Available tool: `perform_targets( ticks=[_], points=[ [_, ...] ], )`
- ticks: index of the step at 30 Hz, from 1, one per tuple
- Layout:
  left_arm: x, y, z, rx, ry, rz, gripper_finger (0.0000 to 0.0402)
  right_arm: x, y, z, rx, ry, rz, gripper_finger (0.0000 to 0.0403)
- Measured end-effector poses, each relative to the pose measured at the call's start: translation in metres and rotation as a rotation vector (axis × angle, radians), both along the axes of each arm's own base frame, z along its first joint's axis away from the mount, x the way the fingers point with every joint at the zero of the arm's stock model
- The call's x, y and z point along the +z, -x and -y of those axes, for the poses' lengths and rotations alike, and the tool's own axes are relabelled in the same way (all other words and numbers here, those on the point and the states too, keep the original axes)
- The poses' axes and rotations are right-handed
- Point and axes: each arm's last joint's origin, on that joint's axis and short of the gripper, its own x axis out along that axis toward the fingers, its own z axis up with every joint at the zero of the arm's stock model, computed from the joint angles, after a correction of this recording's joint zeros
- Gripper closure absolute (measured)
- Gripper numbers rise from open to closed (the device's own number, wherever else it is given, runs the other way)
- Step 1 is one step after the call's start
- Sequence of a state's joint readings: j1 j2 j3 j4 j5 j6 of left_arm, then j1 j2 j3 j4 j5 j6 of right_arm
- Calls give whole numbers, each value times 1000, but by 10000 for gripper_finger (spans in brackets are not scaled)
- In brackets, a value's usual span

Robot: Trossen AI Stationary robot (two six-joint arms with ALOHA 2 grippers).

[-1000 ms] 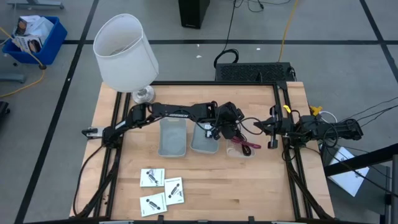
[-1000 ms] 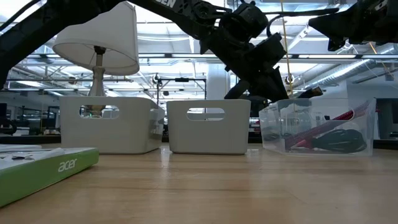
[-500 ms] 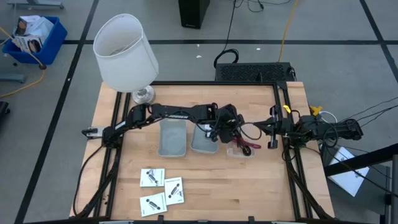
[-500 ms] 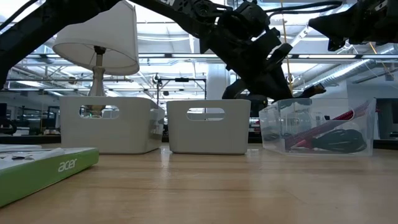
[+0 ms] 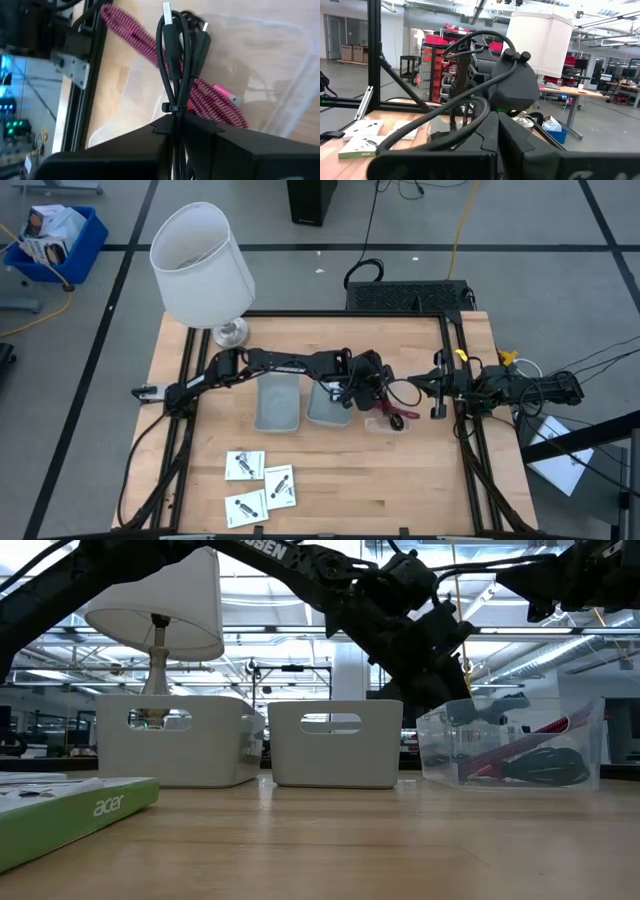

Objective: Pick and place items into bin
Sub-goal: Put the black charger cable into the transparent bin, then put the right card reader box into the left gray bin

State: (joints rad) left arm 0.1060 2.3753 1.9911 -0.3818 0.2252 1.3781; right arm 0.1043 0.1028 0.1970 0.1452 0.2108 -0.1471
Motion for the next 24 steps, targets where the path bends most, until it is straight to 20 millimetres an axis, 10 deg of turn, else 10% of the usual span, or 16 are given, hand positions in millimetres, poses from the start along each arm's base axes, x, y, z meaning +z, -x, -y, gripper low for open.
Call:
perform_targets(
  ticks=[18,24],
  points=[
    [9,1,0,207,0,0,259,0,0,0,-7,36,-5,403],
    [69,30,37,175,25,-56,296,-3,-1,0,-7,59,-36,403]
  ],
)
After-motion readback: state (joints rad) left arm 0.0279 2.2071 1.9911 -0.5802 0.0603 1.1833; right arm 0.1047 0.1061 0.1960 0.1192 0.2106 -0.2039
